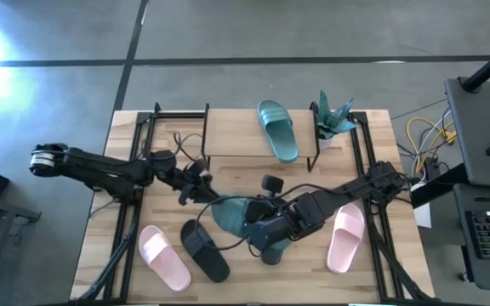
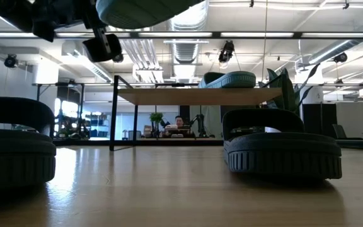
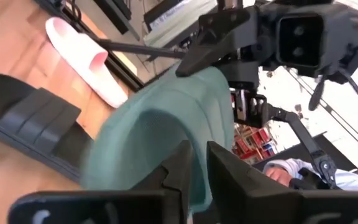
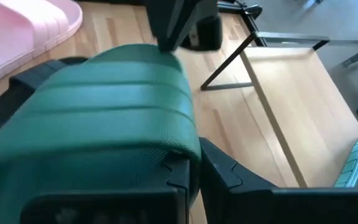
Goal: Pick and place slides into the shelf
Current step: Put the green slide on the shelf
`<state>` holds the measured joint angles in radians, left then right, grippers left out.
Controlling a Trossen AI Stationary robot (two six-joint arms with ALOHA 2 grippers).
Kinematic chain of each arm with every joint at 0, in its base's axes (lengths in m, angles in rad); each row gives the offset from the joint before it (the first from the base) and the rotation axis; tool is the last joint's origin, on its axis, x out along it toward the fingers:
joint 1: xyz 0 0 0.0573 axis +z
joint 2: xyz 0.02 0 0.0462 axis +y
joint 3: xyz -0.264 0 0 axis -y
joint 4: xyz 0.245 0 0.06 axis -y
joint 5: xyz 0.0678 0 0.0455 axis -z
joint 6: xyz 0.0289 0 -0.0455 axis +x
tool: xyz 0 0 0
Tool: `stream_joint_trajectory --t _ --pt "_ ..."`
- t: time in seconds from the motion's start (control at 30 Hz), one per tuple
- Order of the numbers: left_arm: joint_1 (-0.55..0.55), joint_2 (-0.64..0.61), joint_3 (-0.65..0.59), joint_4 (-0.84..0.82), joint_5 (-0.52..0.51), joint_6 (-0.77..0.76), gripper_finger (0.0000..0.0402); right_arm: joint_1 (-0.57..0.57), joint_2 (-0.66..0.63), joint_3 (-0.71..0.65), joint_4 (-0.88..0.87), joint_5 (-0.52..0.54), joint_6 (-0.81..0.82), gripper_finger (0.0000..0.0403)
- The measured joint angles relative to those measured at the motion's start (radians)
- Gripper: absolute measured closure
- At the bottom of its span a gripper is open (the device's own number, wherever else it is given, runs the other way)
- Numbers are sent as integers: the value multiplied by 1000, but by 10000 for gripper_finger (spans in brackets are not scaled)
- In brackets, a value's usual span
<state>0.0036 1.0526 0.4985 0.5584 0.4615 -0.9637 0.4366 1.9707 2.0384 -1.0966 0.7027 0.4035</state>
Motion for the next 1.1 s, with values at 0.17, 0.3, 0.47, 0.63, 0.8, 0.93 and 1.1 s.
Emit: stream_joint_trajectory --t 0.17,0.3,0.47,0.63,0.8,0.93,1.1 --pt "-1 -53 -26 -32 -24 2 297 -1 -1 0 -7 0 26 391" --pt "-1 -94 -35 -54 -23 37 243 -9 -1 0 -7 32 63 391" --pt "-1 -163 -87 -57 1 61 214 -58 -6 0 -6 105 176 390" --pt "-1 -243 -137 -133 1 48 212 -167 -10 0 -7 133 335 390" --pt "-1 -298 -181 -138 -20 3 212 -298 -10 0 -4 255 425 390" --pt "-1 -318 -195 -128 -58 2 212 -398 -10 0 4 389 427 390" --pt "-1 -312 -199 -125 -100 9 212 -504 9 0 28 356 427 390"
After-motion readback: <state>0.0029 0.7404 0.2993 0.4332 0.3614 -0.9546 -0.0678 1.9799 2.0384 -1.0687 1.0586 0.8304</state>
